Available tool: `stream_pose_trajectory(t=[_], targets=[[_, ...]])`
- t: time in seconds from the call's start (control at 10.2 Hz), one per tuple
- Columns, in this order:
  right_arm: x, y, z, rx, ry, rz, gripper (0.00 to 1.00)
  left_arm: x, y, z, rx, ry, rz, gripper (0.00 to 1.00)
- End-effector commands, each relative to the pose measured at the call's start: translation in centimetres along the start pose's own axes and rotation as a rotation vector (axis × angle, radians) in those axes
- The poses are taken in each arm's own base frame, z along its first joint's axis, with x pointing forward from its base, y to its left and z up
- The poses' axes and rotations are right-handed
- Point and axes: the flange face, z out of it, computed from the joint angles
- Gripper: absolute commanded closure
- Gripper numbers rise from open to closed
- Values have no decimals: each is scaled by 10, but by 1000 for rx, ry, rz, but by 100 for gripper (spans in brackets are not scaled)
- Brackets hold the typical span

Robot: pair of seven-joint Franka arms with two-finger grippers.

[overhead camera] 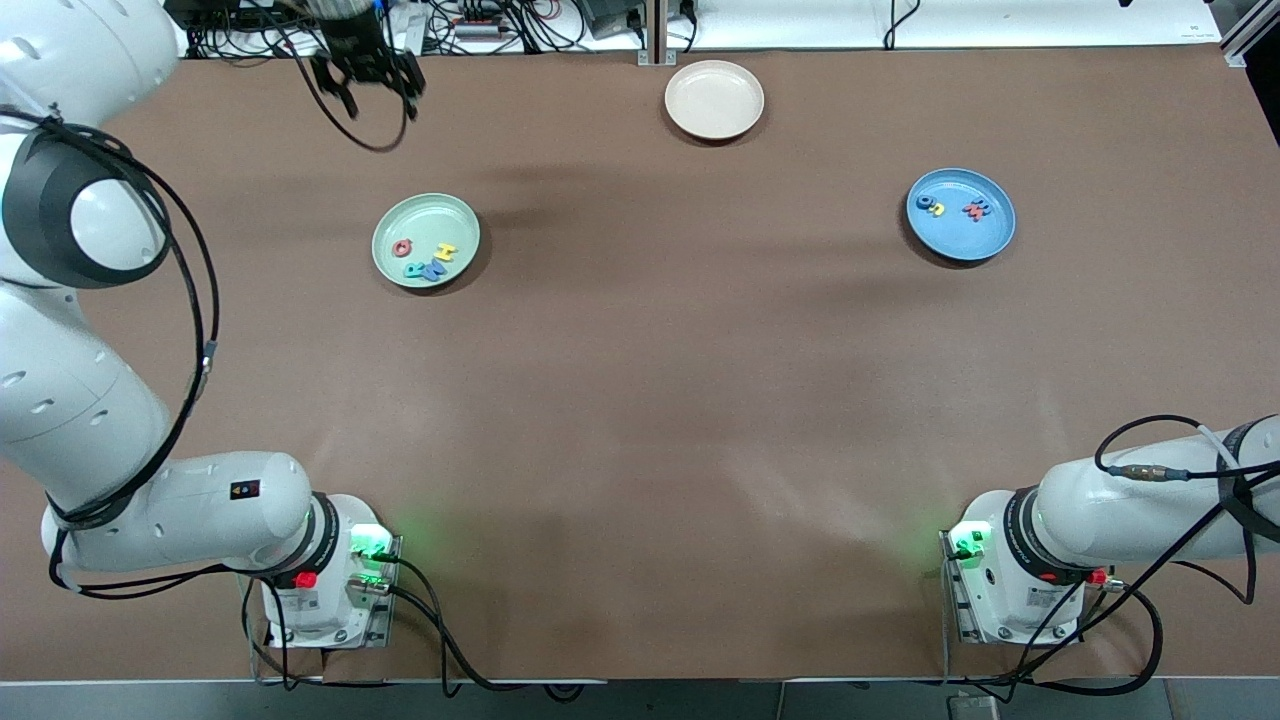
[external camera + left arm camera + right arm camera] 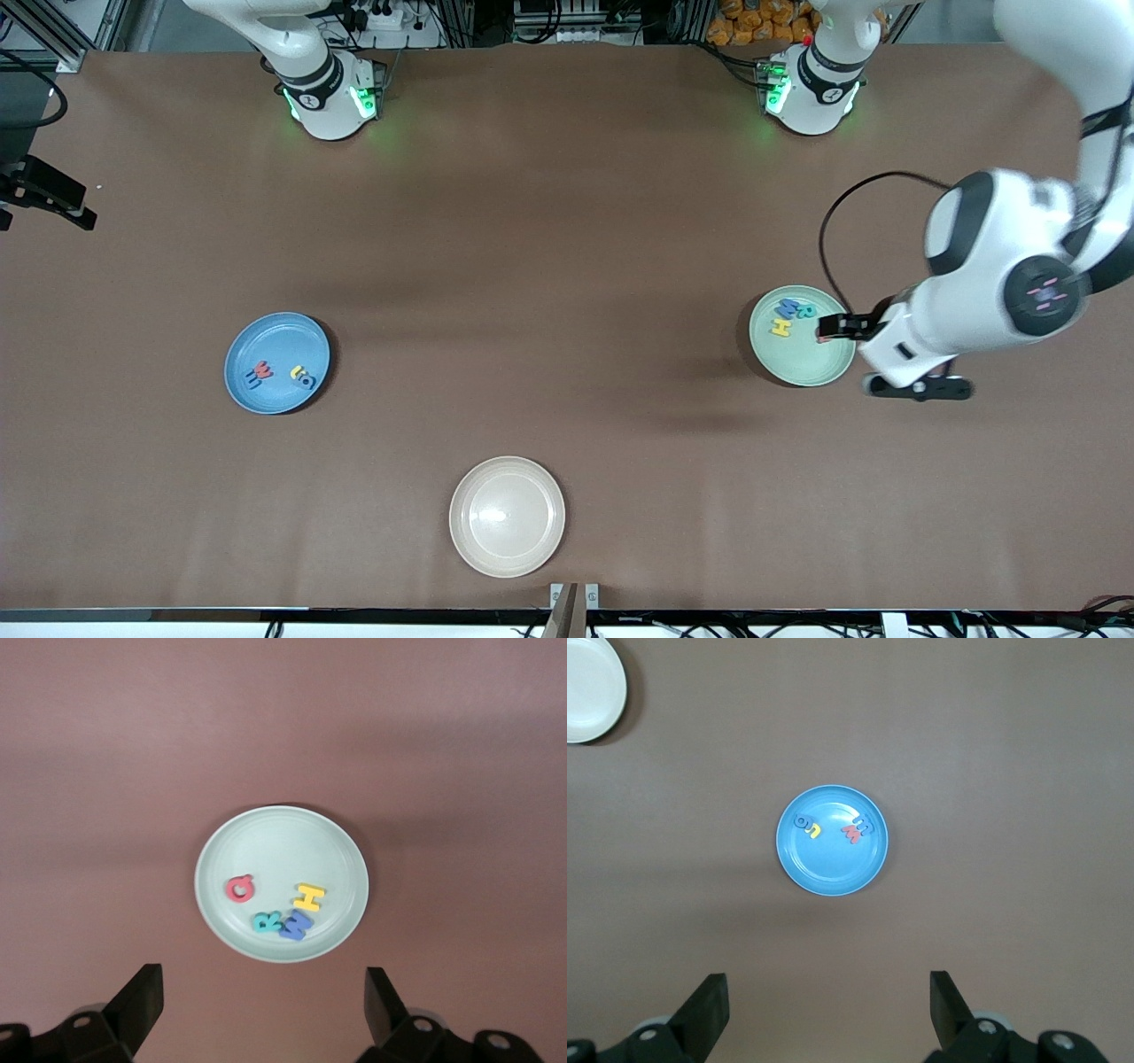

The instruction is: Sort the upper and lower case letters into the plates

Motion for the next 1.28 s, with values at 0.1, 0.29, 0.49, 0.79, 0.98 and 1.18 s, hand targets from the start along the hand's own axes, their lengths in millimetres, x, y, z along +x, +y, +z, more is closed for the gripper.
stream_pose_trajectory(t=[0.1,0.29,0.49,0.79,0.98,1.18], targets=[[1,-1,-3,-21,-7,6,0,-41,9,-92,4,110,-58,0],[1,-1,-3,-21,-7,6,0,-71,9,-133,8,160,-78,0],[1,-1,-4,-21,-6,4,0,-97,-26,-170,-94,192,-149,0],[1,-1,-4,-21,-7,4,0,-109,-33,-180,-104,201,-158,0],[0,-1,-3,-22,-14,6,0,-109,-26,-180,-153,190,-150,0],[-1,-1,-4,-20,-15,6,0,-110,-30,-178,-140,184,-158,0]])
